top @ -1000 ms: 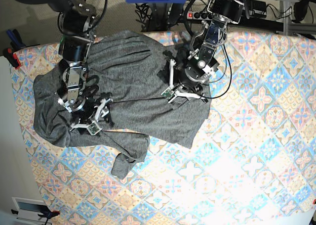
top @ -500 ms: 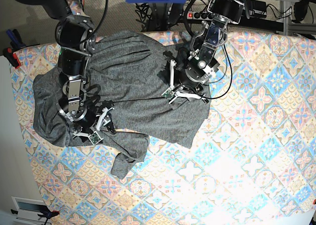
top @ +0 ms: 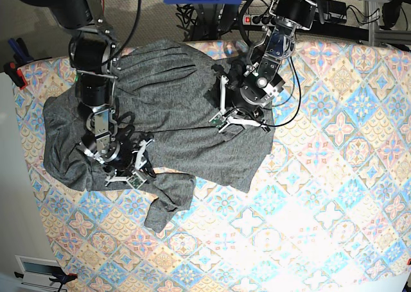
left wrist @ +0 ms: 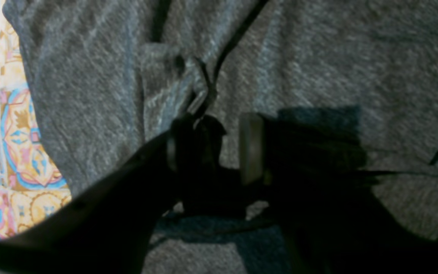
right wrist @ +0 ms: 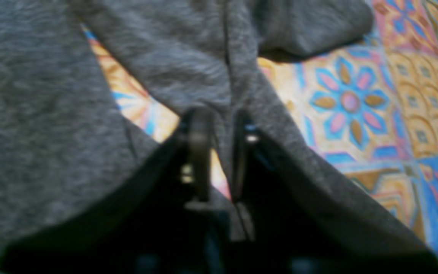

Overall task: Layout the t-shirt on the table in an organized manner, then fold the t-shirt properly
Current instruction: 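Drag the grasped shirt edge with the right gripper toward the shirt middle, then lift the shirt fabric with the right gripper and pull it away from the robot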

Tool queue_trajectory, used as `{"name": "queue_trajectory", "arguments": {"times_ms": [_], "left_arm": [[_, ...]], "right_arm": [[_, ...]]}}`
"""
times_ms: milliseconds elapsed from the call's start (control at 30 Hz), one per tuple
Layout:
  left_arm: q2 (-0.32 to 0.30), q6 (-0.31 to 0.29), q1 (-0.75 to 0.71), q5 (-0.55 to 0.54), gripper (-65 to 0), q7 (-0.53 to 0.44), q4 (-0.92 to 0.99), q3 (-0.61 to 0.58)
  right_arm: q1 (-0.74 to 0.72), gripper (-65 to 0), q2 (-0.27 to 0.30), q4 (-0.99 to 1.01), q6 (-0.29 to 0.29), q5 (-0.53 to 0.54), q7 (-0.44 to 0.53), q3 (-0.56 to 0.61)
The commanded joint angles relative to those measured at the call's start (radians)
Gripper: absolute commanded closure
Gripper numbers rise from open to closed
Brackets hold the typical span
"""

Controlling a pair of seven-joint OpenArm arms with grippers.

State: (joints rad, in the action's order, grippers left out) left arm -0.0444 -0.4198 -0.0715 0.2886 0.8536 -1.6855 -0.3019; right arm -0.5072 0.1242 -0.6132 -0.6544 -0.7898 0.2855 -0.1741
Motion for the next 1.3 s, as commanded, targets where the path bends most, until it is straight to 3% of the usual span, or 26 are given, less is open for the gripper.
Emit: {"name": "queue_trajectory", "arguments": {"times_ms": [0, 33, 267, 667, 1100, 1267], "left_arm": [[0.004, 0.002, 0.014, -0.004, -20.8, -0.013, -0.017, 0.000], [0.004, 0.002, 0.014, -0.004, -20.8, -0.013, -0.017, -0.001], [0.004, 0.002, 0.012, -0.004, -20.8, -0.015, -0.017, -0.001], [0.004, 0.002, 0.012, -0.005, -20.8, -0.015, -0.017, -0.003], [0.004, 0.002, 0.014, -0.005, -20.8, -0.017, -0.015, -0.004], [0.004, 0.002, 0.014, -0.005, -20.8, -0.017, -0.015, -0.004]], "right_arm": [[-0.006, -3.5, -0.001, 0.002, -0.011, -0.055, -0.059, 0.005], [-0.006, -0.1, -0.001, -0.004, -0.011, -0.052, -0.059, 0.005], [0.000, 0.0, -0.001, -0.207, 0.104, -0.055, -0.059, 0.005], [0.193, 0.0, -0.007, -0.649, 0.106, -0.055, -0.068, 0.009], [0.485, 0.0, -0.007, -0.936, 0.106, -0.047, -0.062, 0.006], [0.579, 0.0, -0.007, -1.054, 0.106, 0.050, -0.065, 0.005]]}}
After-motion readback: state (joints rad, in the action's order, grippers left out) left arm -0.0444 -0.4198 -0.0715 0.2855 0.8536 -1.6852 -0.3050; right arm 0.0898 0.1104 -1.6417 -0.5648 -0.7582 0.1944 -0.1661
